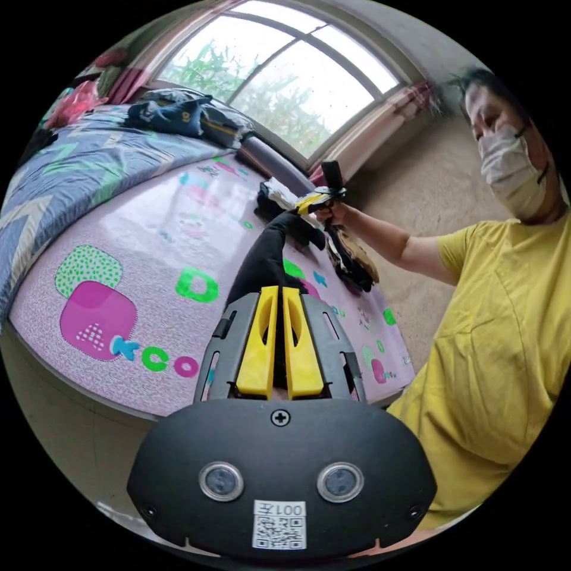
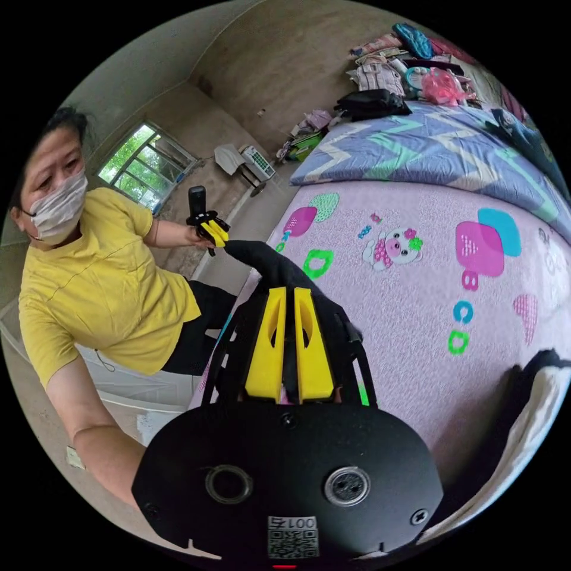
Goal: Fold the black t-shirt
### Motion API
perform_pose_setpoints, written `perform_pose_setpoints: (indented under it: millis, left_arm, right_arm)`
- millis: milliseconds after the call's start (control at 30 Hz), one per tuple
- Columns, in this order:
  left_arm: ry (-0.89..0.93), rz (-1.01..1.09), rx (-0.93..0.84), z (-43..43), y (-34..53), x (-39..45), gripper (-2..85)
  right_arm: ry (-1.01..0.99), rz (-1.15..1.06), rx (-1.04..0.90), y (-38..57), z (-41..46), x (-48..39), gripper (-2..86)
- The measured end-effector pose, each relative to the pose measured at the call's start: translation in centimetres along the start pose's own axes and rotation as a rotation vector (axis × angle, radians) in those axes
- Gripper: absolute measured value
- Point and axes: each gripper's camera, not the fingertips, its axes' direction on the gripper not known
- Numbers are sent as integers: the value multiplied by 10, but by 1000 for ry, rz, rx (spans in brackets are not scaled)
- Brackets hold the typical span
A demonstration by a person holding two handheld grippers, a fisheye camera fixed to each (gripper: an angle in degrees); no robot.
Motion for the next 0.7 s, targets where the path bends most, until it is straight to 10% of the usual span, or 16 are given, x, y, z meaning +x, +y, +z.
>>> perform_pose_setpoints:
  millis: [367,700]
  left_arm:
    - [-91,-31,-432,158,61,77,-9]
    - [-53,-91,-361,147,55,117,-12]
  right_arm:
    - [-40,295,-139,146,80,12,20]
    - [-43,309,98,171,27,-8,12]
